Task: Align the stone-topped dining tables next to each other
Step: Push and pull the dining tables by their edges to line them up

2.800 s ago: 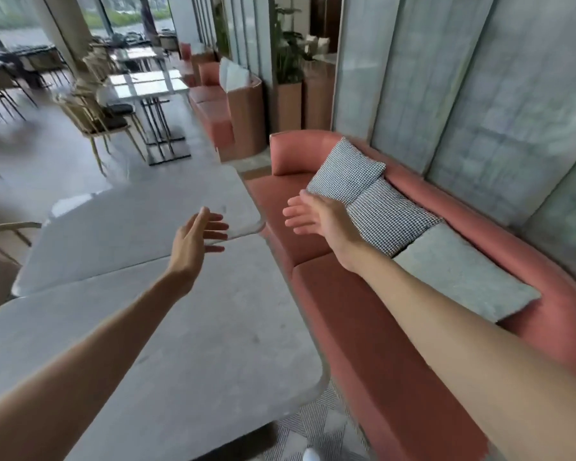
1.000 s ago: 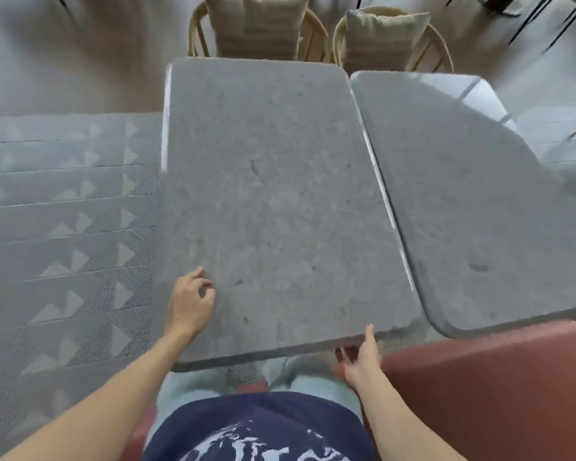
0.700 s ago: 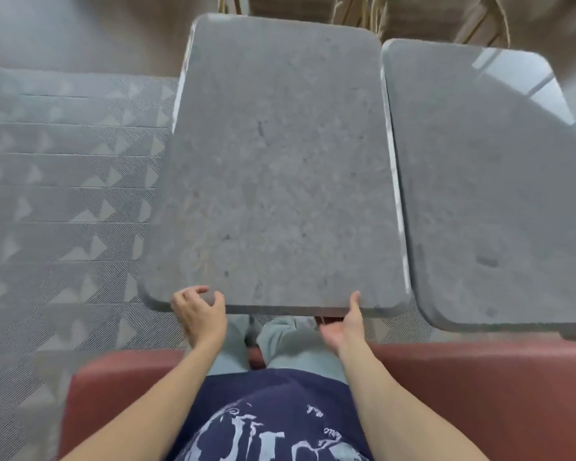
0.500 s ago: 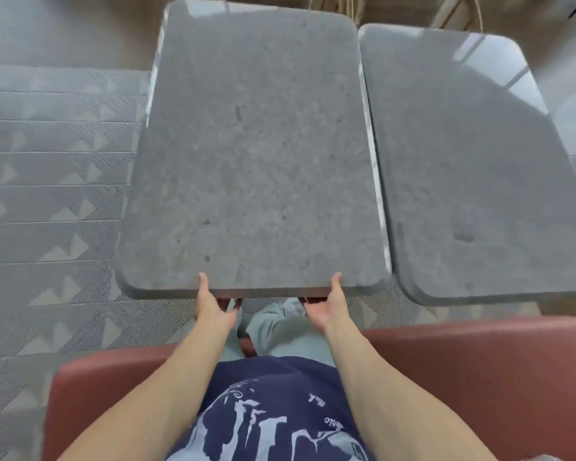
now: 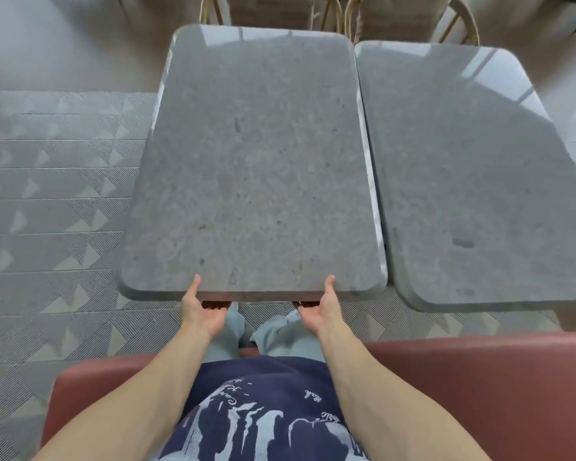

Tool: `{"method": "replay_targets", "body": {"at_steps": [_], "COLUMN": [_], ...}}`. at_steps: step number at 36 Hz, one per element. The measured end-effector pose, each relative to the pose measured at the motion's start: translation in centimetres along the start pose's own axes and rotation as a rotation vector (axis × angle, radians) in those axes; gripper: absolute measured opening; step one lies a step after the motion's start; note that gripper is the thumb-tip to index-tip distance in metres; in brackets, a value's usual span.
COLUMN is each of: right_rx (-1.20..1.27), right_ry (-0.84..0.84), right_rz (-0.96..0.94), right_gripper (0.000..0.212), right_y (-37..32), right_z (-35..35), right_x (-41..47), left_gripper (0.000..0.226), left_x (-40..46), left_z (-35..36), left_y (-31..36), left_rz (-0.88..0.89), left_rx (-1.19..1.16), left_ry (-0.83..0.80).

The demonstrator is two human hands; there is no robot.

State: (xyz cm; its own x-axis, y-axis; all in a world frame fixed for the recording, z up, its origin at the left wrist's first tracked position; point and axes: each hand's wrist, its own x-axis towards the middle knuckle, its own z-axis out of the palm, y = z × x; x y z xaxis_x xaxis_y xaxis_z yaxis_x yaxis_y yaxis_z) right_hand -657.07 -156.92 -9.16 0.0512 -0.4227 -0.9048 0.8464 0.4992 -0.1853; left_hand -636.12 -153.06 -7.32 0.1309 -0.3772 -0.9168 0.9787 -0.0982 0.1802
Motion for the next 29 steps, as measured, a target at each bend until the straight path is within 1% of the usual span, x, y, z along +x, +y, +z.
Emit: {"method": "replay_targets", "body": {"at_steps": [5, 9, 12, 16, 24, 29], "right_rx": [0.006, 0.017, 0.025, 0.02, -0.003, -0.015], "right_ry": [-0.017, 0.009, 0.026, 0.032, 0.046, 0.025], "right_rz": [0.005, 0.0, -0.002, -0.004, -0.01, -0.02], "right_gripper": [0.059, 0.059, 0.059, 0.059, 0.059, 0.057], "right_y": [-0.2, -0.4, -0.7, -1.0, -1.1, -1.0], "right_z": [-0.3, -0.5, -1.0, -1.8, -2.7, -3.0], "right_x": [-0.2, -0.4, -0.6, -0.9, -0.9, -1.1], "left_gripper": [0.051, 0.05, 0.051, 0.046, 0.055, 0.057], "left_x": [-0.4, -0.2, 0.1, 0.4, 0.4, 0.4], "left_z": [0.2, -0.1, -0.3, -0.8, -1.7, -1.9], "left_y": [-0.5, -0.9, -1.5, -2.6, -3.5, -3.6], "left_rz": [0.034, 0.043, 0.06, 0.097, 0.112, 0.119], "left_rx": [0.017, 0.021, 0.04, 0.088, 0.079, 0.093], "left_ry": [0.007, -0.007, 0.018, 0.045, 0.041, 0.046]}}
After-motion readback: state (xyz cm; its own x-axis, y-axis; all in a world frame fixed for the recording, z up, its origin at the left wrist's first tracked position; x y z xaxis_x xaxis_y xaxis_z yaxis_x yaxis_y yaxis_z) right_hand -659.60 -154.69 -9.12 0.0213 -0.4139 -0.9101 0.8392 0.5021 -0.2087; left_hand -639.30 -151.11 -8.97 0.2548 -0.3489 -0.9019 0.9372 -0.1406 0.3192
